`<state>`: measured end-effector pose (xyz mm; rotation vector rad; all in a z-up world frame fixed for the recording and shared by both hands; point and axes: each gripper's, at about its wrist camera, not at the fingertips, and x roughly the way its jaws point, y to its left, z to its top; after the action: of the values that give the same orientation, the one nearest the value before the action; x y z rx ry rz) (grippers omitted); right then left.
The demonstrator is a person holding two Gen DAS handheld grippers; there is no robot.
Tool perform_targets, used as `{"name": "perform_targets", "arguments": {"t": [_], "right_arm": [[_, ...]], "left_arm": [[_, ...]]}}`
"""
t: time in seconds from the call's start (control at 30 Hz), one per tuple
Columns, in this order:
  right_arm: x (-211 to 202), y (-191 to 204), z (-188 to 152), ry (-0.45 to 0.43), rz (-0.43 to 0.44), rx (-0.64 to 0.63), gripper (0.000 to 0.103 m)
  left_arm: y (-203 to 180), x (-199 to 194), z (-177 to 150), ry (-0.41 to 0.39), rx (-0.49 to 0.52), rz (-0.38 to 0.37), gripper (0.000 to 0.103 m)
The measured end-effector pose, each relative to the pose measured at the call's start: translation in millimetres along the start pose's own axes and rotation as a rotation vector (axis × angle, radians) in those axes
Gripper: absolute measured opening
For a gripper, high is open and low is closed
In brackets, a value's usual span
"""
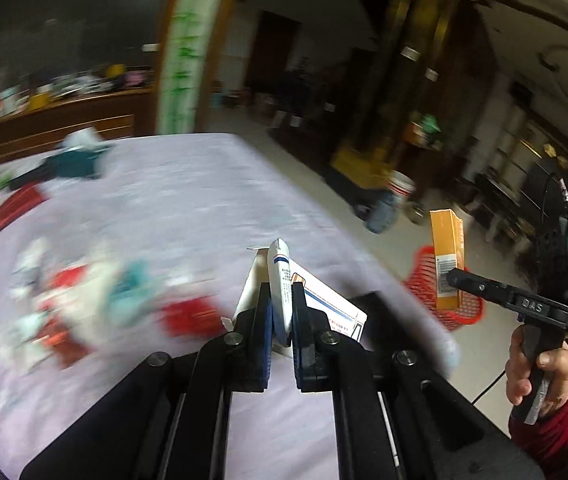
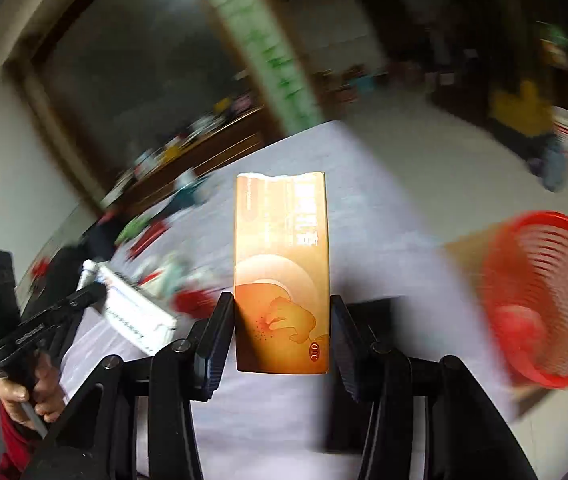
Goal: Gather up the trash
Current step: 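Carry both boxes over the red wastebasket with both tools, then open both tools to drop the boxes into the red wastebasket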
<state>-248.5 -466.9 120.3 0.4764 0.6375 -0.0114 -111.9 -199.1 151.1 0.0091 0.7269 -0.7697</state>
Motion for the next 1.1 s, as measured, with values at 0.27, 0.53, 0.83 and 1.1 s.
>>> {"name": "perform_targets", "arguments": {"t": [0.27,0.53,0.83,1.1], "right_arm": [[-93.8,-131.8,9.0,-0.157,-0.208,0.191,0.05],[-130.3,-193.7,4.6,-0.202,-0.261,0.298,0.05],[-124.6,-221.1,18.1,-0.19,-0.244,0.305,0.05],[-101.5,-239.6,25.4,-0.16,-0.244,0.319,0.051]], "left_arm": [[-151.2,95.4,25.5,0.074,0.171,-0.213,0.008],[-247.0,179.4,29.4,0.161,0.261,-0.303,0.008],[-276.1,231.9,21.3,0.221,0.283,-0.257,0.008],[-279.5,253.3,18.5,0.236,0.28,-0.213,0.023]]}}
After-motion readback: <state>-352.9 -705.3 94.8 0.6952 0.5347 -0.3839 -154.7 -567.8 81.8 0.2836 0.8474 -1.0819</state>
